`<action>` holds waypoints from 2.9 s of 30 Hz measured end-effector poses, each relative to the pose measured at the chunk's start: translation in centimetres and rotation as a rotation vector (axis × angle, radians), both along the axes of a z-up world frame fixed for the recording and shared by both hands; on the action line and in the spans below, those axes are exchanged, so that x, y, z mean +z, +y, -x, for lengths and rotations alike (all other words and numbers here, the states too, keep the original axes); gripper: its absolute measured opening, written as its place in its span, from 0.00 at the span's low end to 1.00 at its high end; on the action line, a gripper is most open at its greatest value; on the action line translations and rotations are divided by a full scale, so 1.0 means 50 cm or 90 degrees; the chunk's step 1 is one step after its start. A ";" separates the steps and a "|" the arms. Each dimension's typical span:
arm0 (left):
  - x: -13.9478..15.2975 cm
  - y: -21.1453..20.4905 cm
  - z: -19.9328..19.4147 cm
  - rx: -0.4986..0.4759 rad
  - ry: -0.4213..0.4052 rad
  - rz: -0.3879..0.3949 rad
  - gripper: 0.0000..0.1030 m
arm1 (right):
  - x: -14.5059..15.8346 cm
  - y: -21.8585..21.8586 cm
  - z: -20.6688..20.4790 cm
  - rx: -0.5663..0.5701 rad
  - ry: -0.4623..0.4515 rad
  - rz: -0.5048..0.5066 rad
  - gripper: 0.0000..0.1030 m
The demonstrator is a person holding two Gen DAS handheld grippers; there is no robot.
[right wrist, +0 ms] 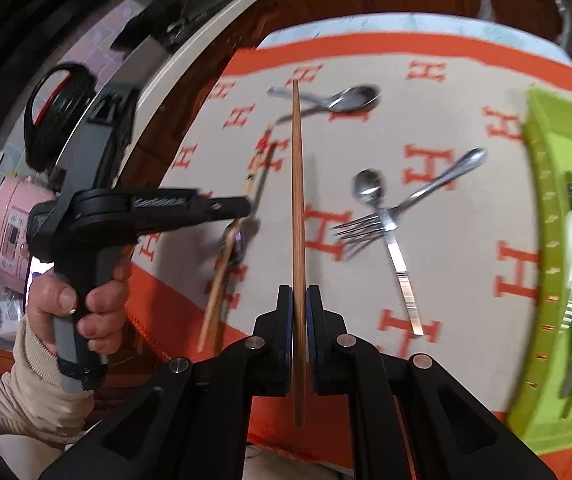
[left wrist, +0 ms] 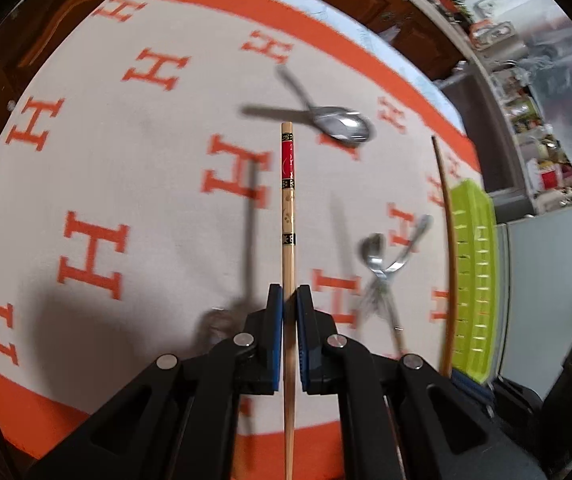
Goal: Organize utensils
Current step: 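Carry both chopsticks to the green tray and release them there, then grasp a wooden-handled spoon with the left gripper while the right grasps a metal spoon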
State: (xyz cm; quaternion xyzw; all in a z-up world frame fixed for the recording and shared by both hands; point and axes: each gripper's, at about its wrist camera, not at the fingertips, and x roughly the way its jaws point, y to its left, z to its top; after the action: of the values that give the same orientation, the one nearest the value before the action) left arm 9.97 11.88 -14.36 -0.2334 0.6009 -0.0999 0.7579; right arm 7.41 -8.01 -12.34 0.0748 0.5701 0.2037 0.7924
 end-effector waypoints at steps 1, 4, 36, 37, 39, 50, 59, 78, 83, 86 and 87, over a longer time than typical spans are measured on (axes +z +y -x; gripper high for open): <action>0.016 -0.015 0.003 -0.010 -0.009 0.005 0.04 | 0.004 -0.018 0.001 -0.015 -0.004 0.007 0.05; 0.057 -0.067 -0.002 -0.040 -0.031 0.017 0.04 | 0.008 -0.102 0.001 -0.071 -0.012 0.031 0.05; 0.041 -0.647 -0.107 -0.213 0.004 -0.063 0.05 | 0.016 -0.517 0.079 -0.326 -0.070 0.134 0.14; 0.036 -0.645 -0.103 -0.214 0.004 -0.067 0.07 | 0.017 -0.521 0.082 -0.331 -0.071 0.132 0.14; 0.033 -0.647 -0.101 -0.217 0.006 -0.071 0.14 | 0.023 -0.530 0.084 -0.337 -0.071 0.130 0.15; 0.066 -0.594 -0.058 -0.240 -0.007 -0.074 0.18 | 0.011 -0.517 0.083 -0.332 -0.061 0.121 0.15; 0.087 -0.486 -0.008 -0.241 -0.025 -0.093 0.18 | 0.010 -0.468 0.078 -0.302 -0.061 0.132 0.15; 0.085 -0.199 0.054 -0.143 -0.045 -0.135 0.22 | 0.048 -0.330 0.070 -0.222 -0.077 0.162 0.15; 0.069 -0.102 0.072 -0.081 -0.050 -0.152 0.35 | 0.058 -0.252 0.067 -0.159 -0.091 0.152 0.15; 0.052 -0.045 0.092 -0.042 -0.049 -0.147 0.51 | 0.057 -0.199 0.059 -0.123 -0.090 0.149 0.15; 0.044 -0.033 0.097 -0.034 -0.046 -0.142 0.52 | 0.054 -0.176 0.053 -0.110 -0.088 0.153 0.15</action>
State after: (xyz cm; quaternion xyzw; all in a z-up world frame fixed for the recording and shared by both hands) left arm 5.10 10.22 -12.16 -0.1275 0.5865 -0.0610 0.7975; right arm 4.75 -16.79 -9.66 0.0141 0.5258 0.0699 0.8476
